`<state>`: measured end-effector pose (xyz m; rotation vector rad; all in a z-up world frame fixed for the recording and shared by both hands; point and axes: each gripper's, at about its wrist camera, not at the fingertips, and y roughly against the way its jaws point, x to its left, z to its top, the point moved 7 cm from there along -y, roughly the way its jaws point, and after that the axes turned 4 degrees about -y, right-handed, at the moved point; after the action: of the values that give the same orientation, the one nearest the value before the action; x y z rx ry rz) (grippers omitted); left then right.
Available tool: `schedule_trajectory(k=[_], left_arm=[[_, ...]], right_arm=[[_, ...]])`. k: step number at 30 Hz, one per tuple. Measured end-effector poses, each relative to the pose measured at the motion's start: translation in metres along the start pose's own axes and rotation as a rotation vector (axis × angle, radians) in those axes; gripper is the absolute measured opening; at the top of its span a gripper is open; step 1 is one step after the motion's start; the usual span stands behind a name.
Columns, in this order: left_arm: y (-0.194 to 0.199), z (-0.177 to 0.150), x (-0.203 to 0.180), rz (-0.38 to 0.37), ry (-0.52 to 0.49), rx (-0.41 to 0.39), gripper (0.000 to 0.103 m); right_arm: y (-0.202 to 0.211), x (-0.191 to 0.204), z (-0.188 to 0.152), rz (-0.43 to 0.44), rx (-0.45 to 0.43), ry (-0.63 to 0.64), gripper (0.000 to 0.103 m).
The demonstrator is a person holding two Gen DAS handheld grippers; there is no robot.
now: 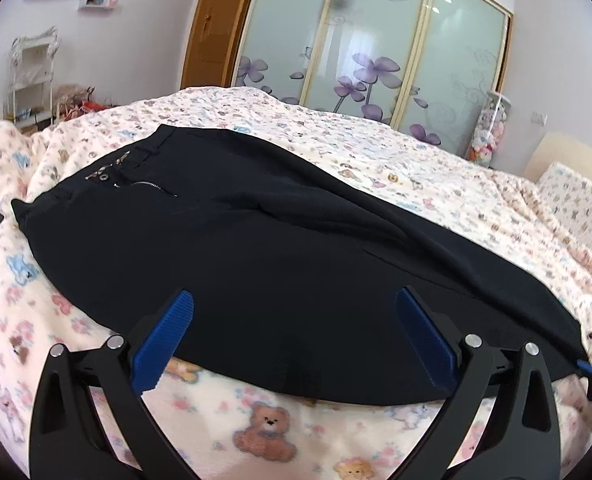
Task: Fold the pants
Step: 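Lift the hems with the right gripper and fold them toward the waistband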
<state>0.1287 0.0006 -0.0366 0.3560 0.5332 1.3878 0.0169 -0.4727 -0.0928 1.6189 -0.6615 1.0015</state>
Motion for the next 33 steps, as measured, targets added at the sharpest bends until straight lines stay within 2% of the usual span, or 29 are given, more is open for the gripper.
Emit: schedule_trajectory(k=[4,5,7,9,12,15,16,18,20,24,28,31,33], left_arm=[[-0.002,-0.002,0.003,-0.042,0.021,0.031,0.101],[-0.004,-0.003,0.004,-0.059,0.040,0.044,0.101],[-0.010,-0.006,0.008,-0.105,0.092,0.082,0.101],[-0.016,-0.009,0.009,-0.148,0.129,0.115,0.101],[-0.019,-0.011,0.011,-0.174,0.176,0.118,0.101],[-0.018,-0.012,0.017,-0.186,0.252,0.095,0.101],[-0.017,-0.012,0.020,-0.189,0.289,0.085,0.101],[-0.018,-0.013,0.021,-0.215,0.308,0.094,0.101],[-0.022,-0.012,0.020,-0.216,0.274,0.147,0.101],[-0.032,0.005,0.027,-0.185,0.194,0.178,0.101],[-0.062,0.049,0.038,-0.144,0.128,0.182,0.101],[-0.104,0.084,0.043,-0.158,0.152,0.230,0.101],[-0.136,0.102,0.049,-0.123,0.200,0.274,0.101]], right_arm=[[-0.014,-0.011,0.017,-0.038,-0.079,-0.063,0.043],[-0.015,-0.013,0.021,-0.043,-0.106,-0.064,0.030],[-0.014,-0.017,0.028,-0.050,-0.143,-0.056,0.016],[-0.009,-0.011,0.032,-0.007,-0.168,-0.013,0.012],[0.017,0.017,0.030,0.099,-0.252,0.153,0.005],[0.035,0.014,0.033,0.097,-0.338,0.222,0.005],[0.030,0.003,0.035,0.047,-0.341,0.208,0.005],[0.008,-0.034,0.036,-0.082,-0.268,0.107,0.005],[-0.003,-0.052,0.037,-0.082,-0.232,0.035,0.004],[-0.002,-0.043,0.035,-0.115,-0.237,0.092,0.005],[0.001,-0.044,0.036,-0.123,-0.222,0.097,0.005],[0.004,-0.046,0.037,-0.133,-0.210,0.110,0.005],[0.004,-0.044,0.038,-0.146,-0.206,0.124,0.005]])
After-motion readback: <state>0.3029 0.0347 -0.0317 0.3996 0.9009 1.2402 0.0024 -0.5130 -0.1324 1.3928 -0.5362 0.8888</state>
